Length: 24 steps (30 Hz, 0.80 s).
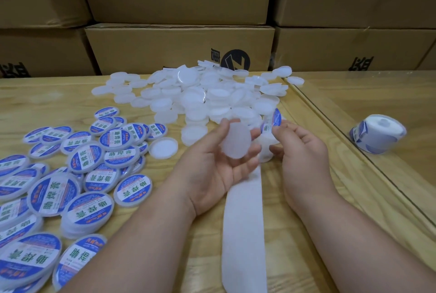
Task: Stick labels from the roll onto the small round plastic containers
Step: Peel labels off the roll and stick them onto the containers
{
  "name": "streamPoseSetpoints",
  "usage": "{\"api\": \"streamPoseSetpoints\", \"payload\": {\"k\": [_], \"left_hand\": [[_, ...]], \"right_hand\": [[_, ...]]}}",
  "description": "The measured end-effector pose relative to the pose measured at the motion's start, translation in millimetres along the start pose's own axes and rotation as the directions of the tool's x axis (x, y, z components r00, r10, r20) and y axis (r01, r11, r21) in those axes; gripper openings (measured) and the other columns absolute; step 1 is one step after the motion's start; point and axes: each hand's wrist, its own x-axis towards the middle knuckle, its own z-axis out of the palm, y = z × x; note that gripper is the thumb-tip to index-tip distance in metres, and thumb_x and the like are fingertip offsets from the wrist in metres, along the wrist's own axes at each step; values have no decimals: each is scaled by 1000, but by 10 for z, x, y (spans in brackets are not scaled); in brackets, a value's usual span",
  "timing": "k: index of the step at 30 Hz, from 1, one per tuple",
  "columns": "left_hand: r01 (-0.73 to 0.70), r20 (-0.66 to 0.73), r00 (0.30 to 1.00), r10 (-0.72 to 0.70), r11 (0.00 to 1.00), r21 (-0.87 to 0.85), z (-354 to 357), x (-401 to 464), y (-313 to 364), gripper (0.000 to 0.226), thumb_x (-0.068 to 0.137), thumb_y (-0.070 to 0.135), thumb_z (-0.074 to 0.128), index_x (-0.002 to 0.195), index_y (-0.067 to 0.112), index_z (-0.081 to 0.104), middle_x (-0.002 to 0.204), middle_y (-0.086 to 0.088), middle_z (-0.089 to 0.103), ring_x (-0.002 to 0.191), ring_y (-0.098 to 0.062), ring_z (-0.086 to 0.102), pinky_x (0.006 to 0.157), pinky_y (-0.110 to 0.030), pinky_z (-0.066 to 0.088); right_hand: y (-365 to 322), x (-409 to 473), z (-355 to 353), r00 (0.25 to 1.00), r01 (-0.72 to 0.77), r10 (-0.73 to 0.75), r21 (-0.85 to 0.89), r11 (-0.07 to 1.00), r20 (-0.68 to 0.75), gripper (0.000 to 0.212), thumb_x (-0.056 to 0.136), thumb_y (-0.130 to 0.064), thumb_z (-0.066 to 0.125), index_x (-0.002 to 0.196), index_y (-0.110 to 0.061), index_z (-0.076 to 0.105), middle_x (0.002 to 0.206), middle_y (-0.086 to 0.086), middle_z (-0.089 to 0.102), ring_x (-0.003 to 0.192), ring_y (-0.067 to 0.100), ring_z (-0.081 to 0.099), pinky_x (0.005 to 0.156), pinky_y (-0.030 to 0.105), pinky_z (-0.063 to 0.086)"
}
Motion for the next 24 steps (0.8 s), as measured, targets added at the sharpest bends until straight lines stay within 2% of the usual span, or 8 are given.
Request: {"api": "streamPoseSetpoints", "payload": {"k": [2, 4, 6, 10, 14, 17, 21, 24], "left_hand": [[27, -113, 993, -23, 999, 33, -16, 59, -40, 28, 96, 37, 58, 117, 18, 62, 118, -18, 73, 90, -32, 70, 67, -34, 61], [0, -161, 987, 5, 1000, 27, -33, 90, -46, 26, 104, 38, 50, 118, 22, 64, 112, -14, 75, 85, -32, 73, 58, -30, 58], [-14, -179, 984, 22, 999, 42, -44, 93, -43, 30, 107, 42, 42, 116, 26, 66, 110, -10, 76, 79, -29, 74, 53, -26, 53], [1, -149, 989, 7, 998, 55, -38, 77, -28, 35, 105, 45, 35, 109, 25, 64, 96, -6, 76, 68, -24, 71, 54, -25, 44], [-22, -104, 994, 30, 997, 77, -50, 72, -27, 37, 103, 42, 32, 109, 22, 63, 93, -8, 74, 63, -22, 68, 61, -29, 39], [-37, -95, 995, 44, 997, 73, -45, 78, -40, 37, 102, 42, 35, 107, 20, 65, 97, -11, 73, 62, -22, 66, 64, -31, 38], [-45, -82, 995, 51, 996, 75, -28, 74, -37, 27, 87, 32, 53, 108, 20, 65, 98, -13, 72, 62, -23, 67, 65, -33, 38], [-48, -89, 995, 55, 996, 78, -40, 81, -41, 26, 95, 24, 45, 110, 19, 65, 101, -15, 73, 63, -24, 68, 64, -33, 39]], "right_hand": [[-3, 6, -9, 1000, -15, 15, 26, 1000, -1, 15, 76, -27, 64, 67, -29, 75, 76, -18, 68, 72, 2, 57, 72, 27, 47], [-5, 9, -7, 999, -18, 15, 65, 998, 51, 15, 75, -26, 64, 75, -22, 78, 102, -7, 74, 88, 2, 64, 79, 26, 47], [-19, -1, 0, 992, -35, 26, 70, 997, 122, 17, 75, -25, 64, 72, -16, 78, 121, -1, 70, 106, 0, 65, 88, 25, 47], [-10, -25, 24, 953, -28, 45, -60, 998, 300, 21, 83, -15, 66, 67, -3, 73, 114, -3, 72, 124, -6, 54, 93, 20, 41], [-4, -40, 49, 955, -18, 74, -193, 981, 288, 25, 91, -8, 66, 68, -10, 75, 128, 0, 65, 119, -14, 53, 88, 10, 42], [11, -40, 74, 964, -9, 69, -230, 973, 256, 20, 89, -10, 67, 72, -9, 77, 129, 0, 64, 115, -16, 54, 94, 14, 42], [24, -34, 69, 974, 1, 51, -227, 974, 221, 23, 87, -7, 67, 66, -10, 77, 126, -2, 65, 114, -14, 55, 94, 18, 43], [33, -28, 61, 976, 4, 45, -225, 974, 212, 26, 86, -6, 66, 63, -11, 77, 122, -2, 66, 110, -15, 57, 89, 17, 42]]}}
